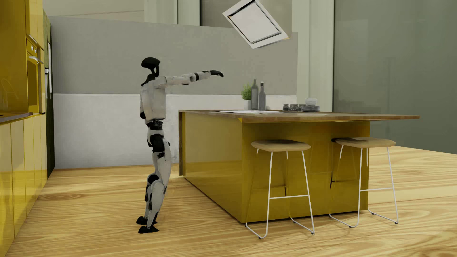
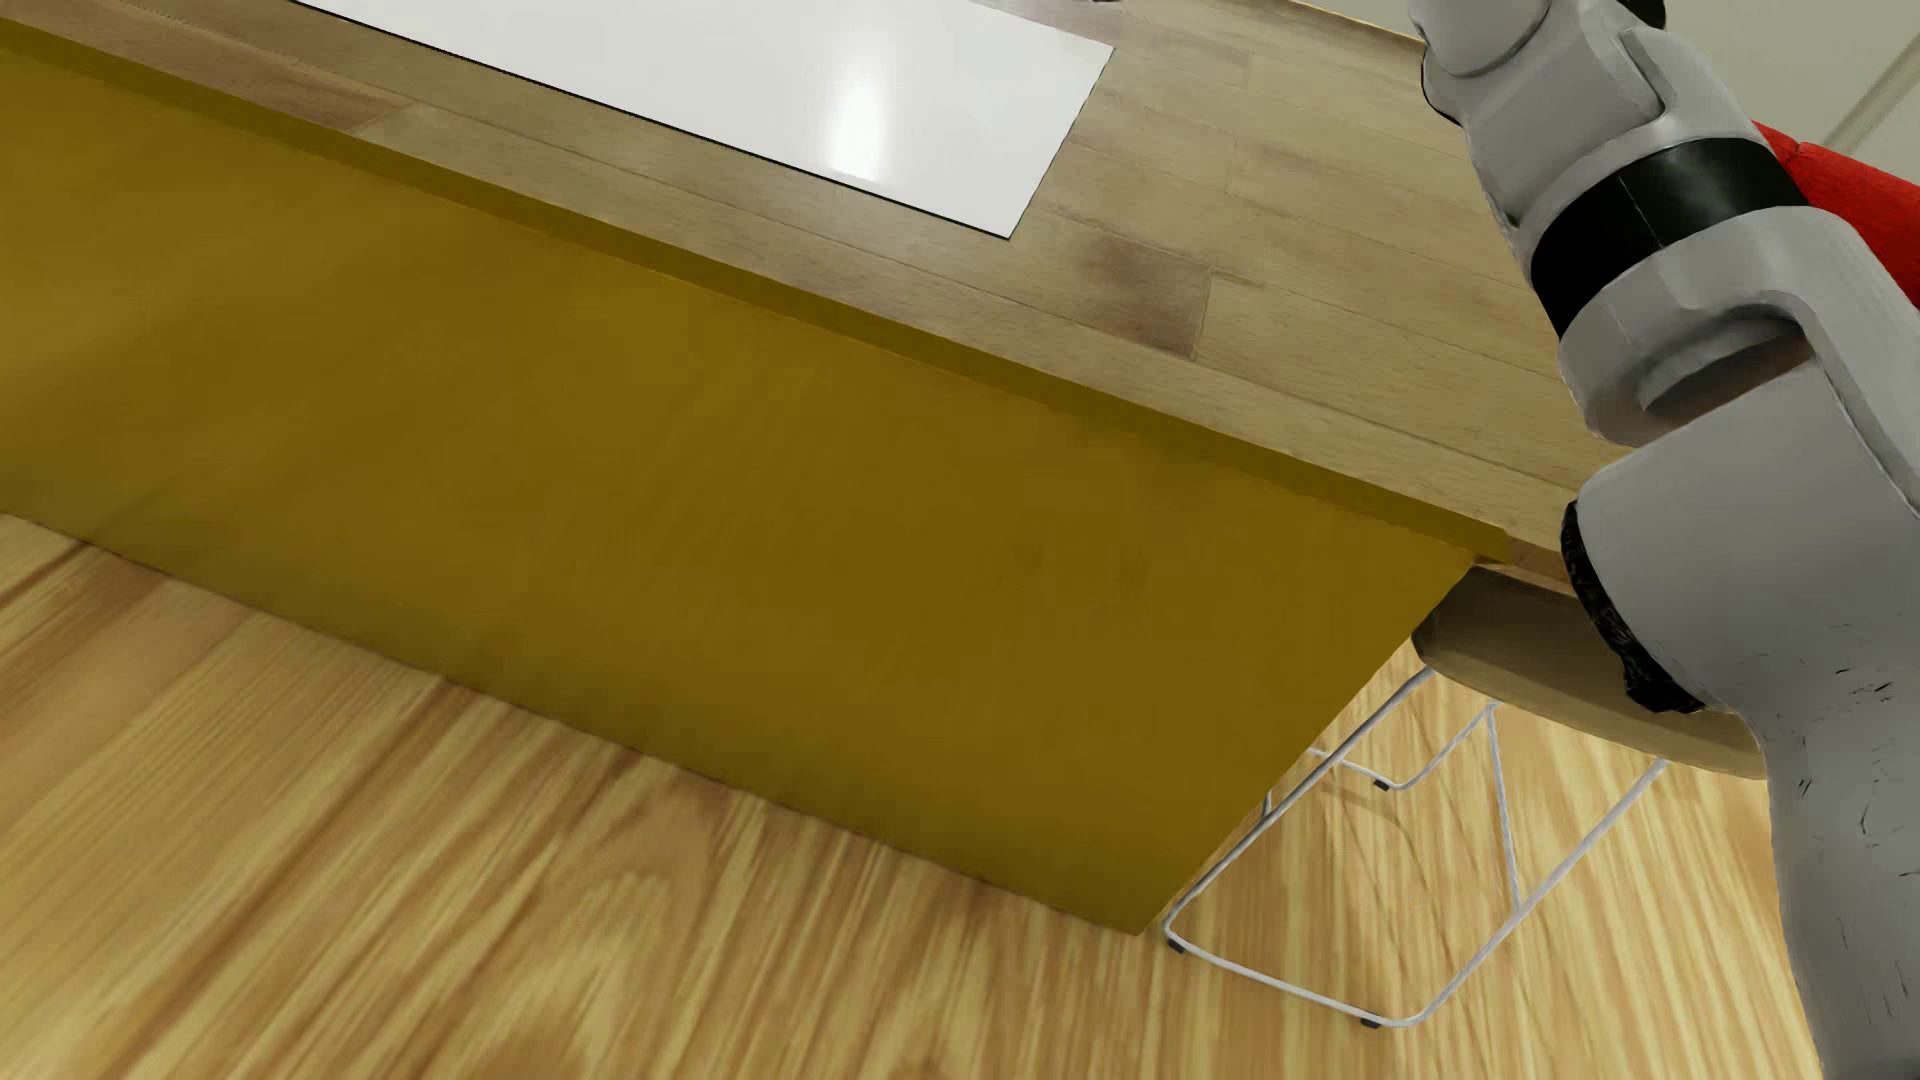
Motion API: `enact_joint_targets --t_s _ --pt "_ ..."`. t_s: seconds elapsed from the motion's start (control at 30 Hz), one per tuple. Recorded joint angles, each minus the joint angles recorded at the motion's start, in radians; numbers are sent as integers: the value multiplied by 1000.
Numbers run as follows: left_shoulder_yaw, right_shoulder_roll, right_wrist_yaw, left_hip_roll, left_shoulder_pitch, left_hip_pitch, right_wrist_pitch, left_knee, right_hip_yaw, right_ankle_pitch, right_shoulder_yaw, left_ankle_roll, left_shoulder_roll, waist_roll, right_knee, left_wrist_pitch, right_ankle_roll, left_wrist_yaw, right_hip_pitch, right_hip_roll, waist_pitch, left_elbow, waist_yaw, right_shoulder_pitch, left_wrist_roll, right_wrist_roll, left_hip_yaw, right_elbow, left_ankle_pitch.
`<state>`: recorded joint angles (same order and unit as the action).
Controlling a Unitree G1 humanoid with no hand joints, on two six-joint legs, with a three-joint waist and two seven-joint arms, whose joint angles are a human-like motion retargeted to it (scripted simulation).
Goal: Remain stationary
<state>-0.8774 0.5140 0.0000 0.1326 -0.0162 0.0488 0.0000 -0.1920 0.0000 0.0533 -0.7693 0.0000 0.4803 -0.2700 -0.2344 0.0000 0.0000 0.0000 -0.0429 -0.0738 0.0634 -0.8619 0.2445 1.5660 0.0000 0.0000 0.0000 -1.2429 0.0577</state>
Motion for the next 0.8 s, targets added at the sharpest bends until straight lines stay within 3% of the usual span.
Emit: enact_joint_targets --t_s 0.4,0.47,0.53,0.63,0.67,0.7,0.8 --pt "-14 -6 0 0 -7 4 0 11 0 -6 12 0 11 13 -4 0 0 0 -12 0 -4 -4 -2 5 0 0 0 3 19" --pt "-7 -4 0 1 -8 7 0 7 0 -12 131 0 5 19 -5 0 0 0 -14 0 -3 -4 -7 -27 0 0 0 68 12" --pt "25 -24 0 -2 20 13 0 0 0 -32 337 0 -19 44 -5 0 0 0 -21 4 13 7 -42 -171 0 0 0 316 -9" --pt "68 -141 0 -6 80 16 0 -8 0 -129 494 0 -92 126 13 0 0 0 -45 19 37 23 -118 -508 0 0 0 761 -39" --pt "77 -185 0 -7 100 15 0 -14 0 1 503 0 -118 155 -184 0 0 0 -50 20 42 26 -142 -652 0 0 0 889 -51" --pt "83 -219 0 -10 116 14 0 -20 0 54 483 0 -136 177 -190 0 0 0 -52 23 46 29 -163 -799 0 0 0 981 -60" --pt "88 -243 0 -8 144 17 0 -28 0 69 314 0 -163 211 -190 0 0 0 -55 26 58 40 -200 -1180 0 0 0 1014 -66"
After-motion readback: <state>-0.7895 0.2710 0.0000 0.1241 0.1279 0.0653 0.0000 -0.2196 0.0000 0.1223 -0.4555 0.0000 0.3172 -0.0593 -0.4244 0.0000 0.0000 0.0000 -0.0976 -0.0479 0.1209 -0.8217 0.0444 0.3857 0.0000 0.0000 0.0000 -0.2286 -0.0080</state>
